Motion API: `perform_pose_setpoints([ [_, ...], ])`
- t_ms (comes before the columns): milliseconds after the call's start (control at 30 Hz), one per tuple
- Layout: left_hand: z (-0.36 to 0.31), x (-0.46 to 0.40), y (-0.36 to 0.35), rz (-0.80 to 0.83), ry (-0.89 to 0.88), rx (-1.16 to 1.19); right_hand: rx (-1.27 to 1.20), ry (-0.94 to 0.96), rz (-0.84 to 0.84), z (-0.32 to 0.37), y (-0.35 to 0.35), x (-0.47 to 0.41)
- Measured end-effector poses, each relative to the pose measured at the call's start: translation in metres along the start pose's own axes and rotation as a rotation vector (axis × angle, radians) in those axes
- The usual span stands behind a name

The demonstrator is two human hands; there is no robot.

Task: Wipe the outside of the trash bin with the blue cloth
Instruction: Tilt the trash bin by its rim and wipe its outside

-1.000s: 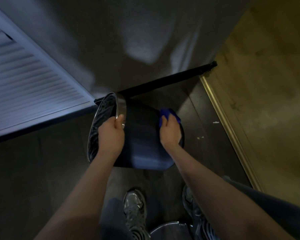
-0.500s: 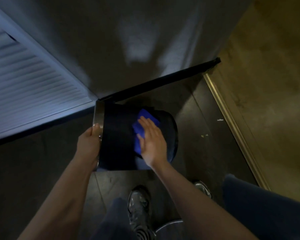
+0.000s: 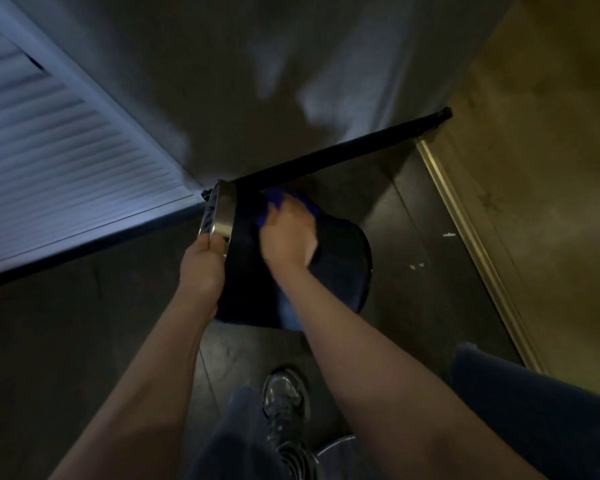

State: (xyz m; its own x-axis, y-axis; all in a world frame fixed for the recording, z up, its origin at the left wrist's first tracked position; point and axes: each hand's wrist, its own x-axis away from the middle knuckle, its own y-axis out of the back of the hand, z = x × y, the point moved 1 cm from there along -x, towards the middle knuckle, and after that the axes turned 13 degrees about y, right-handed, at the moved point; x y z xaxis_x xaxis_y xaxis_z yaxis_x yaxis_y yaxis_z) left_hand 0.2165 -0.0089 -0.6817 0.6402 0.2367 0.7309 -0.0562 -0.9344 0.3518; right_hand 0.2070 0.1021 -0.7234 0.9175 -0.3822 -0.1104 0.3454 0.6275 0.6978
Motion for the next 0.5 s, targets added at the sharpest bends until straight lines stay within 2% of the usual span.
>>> perform_pose_setpoints([
  [67,0.0,-0.003,-0.001,-0.027,0.004,0.008,-0.027,0.154,-0.003,0.029,-0.013,0.008],
  [133,0.001,-0.004,0.0,-0.025,0.014,0.041,-0.028,0.282,0.105,0.031,-0.019,0.034],
  [267,0.005,-0.004,0.005,0.009,0.032,0.034,0.053,0.648,0.168,-0.018,0.002,0.083],
  [333,0.004,-0.005,0.004,-0.002,0.02,0.002,0.149,0.713,0.206,-0.046,0.011,0.087],
  [400,0.003,-0.004,0.003,-0.007,0.011,-0.026,0.18,0.596,0.202,-0.074,0.02,0.084],
  [500,0.001,0.0,-0.001,0.021,0.003,-0.055,0.078,0.149,0.166,-0.112,0.038,0.079],
])
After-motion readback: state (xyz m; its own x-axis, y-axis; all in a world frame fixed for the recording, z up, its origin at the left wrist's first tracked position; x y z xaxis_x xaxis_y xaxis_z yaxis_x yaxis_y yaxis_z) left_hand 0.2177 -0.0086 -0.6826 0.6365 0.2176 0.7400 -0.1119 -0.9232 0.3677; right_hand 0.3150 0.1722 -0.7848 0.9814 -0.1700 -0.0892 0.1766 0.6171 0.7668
